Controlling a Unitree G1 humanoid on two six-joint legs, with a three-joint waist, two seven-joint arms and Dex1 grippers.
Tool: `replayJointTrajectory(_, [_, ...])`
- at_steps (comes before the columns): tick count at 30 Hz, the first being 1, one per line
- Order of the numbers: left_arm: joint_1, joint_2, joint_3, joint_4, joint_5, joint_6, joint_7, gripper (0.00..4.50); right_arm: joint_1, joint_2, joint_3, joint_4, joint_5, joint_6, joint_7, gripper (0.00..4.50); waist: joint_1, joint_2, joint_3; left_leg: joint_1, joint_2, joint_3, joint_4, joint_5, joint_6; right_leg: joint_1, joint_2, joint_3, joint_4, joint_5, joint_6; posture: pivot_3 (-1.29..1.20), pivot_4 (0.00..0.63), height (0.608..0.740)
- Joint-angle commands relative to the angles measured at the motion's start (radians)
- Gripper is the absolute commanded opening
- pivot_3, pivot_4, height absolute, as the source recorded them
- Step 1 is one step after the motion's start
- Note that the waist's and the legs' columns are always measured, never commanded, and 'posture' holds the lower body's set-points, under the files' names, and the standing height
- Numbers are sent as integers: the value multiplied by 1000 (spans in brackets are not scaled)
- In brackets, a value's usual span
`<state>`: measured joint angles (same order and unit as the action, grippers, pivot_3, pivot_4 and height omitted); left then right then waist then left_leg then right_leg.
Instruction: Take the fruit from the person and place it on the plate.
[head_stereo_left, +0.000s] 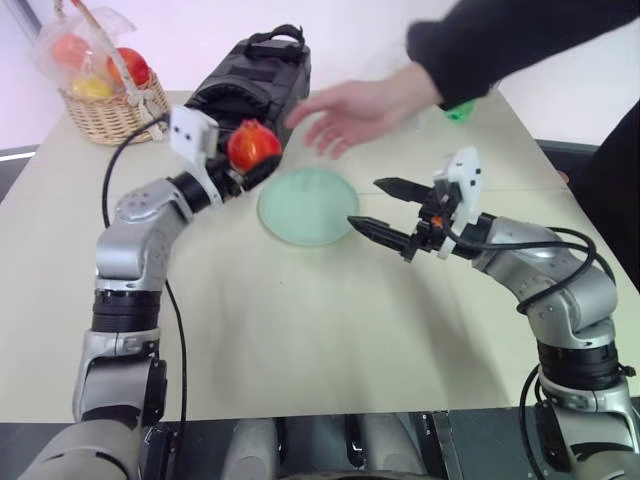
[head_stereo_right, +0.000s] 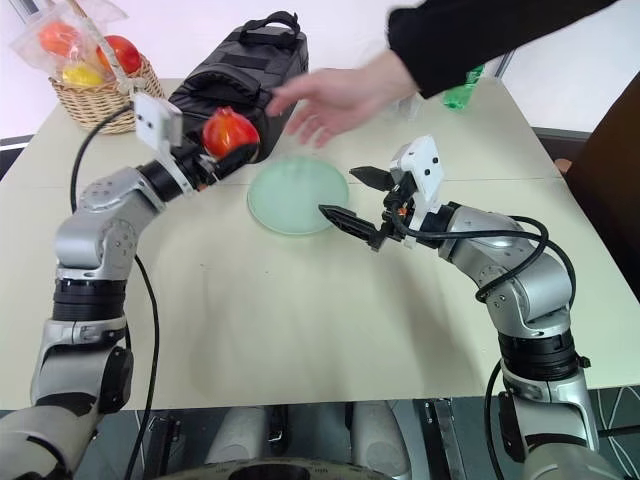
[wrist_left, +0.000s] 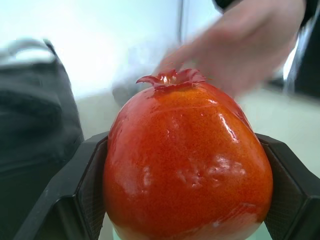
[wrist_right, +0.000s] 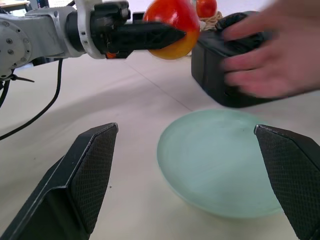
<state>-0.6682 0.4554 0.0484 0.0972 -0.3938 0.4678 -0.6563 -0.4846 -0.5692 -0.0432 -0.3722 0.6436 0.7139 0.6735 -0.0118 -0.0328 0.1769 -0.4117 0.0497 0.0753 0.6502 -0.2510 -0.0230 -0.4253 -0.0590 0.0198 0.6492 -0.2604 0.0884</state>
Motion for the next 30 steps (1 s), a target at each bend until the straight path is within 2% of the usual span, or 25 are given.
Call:
replayJointTrajectory(1, [-35,-33,-87,54,80,-5,13,3306,10,-3,-16,-41,13,-1,-1,4500,4,0,0,0,0,0,0,0,0,0,0,0,0,0,0,0,150,740])
replayJointTrajectory(6, [-150,-85,-180,262,193,-79,-5,3306,48,-16,-9,-64,-2,2,-5,4500,2,0,0,-2,0,-1,2,0,0,0,1,0,0,0,0,0,150,740])
replayJointTrajectory(10, [-224,-108,-204,394,237,-142,-47,3306,76,-32,-3,-92,-24,5,-16,4500,1,0,0,-2,0,-1,2,0,0,0,1,-1,-1,0,0,0,150,740])
replayJointTrajectory(12, [-248,-114,-206,438,250,-167,-65,4336,90,-40,0,-104,-35,5,-20,4500,-3,0,0,-2,0,-1,2,0,0,0,1,0,-1,0,0,0,150,740])
replayJointTrajectory(20, [-307,-122,-186,548,294,-244,-59,4435,110,-36,1,-122,-45,2,-42,4500,1,0,0,-2,0,-1,2,0,0,-1,2,0,-1,0,0,0,150,740])
replayJointTrajectory(24, [-317,-121,-98,512,227,-252,-44,4435,108,-30,-3,-105,-53,-11,-47,4500,0,0,0,-3,0,-1,2,0,0,-1,2,0,-1,0,0,0,150,740])
replayJointTrajectory(30, [-211,-65,94,216,52,-75,-7,4435,70,9,-39,18,-112,-98,-89,4500,-5,0,0,-3,1,-2,2,0,0,-2,2,0,0,0,0,0,150,740])
